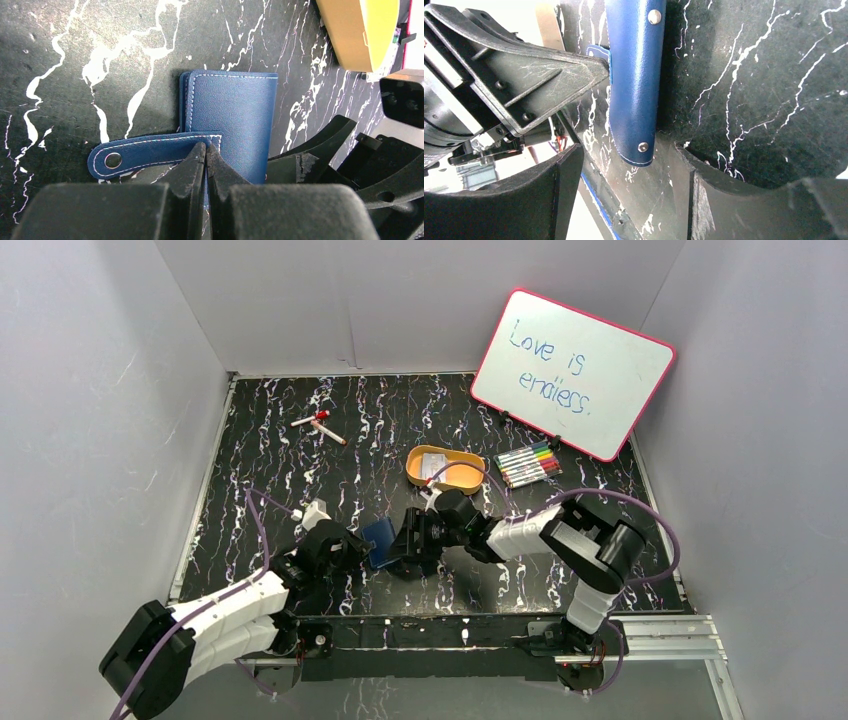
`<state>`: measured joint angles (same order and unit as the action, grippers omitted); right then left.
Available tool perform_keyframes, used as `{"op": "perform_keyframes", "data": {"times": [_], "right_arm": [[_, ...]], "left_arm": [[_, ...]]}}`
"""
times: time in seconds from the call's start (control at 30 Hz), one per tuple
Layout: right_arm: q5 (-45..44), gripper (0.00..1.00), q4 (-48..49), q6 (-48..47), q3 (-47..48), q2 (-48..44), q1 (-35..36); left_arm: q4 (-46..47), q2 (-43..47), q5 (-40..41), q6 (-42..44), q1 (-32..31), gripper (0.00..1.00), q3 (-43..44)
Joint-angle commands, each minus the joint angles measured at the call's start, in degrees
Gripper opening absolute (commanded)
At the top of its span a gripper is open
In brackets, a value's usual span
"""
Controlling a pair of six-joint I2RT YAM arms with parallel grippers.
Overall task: Put the credit cards into the card holder
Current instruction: Close the card holder at the center of the board.
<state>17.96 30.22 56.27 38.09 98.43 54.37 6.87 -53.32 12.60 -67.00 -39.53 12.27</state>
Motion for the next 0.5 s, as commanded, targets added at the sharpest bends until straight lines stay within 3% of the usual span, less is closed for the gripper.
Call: {"op": "perform_keyframes", "data": {"times": [0.0,0.3,0.47], "right_arm": [[3.4,0.71,9.1,1.9,-1.0,2.2,-1.1],[-0.1,0.70,11.2,1.5,-0.4,4.9,-2.4],[4.7,0.55,14.3,1.6,1.4,8.3,-2.5]], "left_arm": [[-5.0,-1.6,0.7,0.7,0.6,0.01,-2.8],[-5.0,-1.4,0.2,0.7,0.9,0.01,-3.4],[-4.8,-1.4,-0.2,0.8,1.3,0.01,-3.8]]}}
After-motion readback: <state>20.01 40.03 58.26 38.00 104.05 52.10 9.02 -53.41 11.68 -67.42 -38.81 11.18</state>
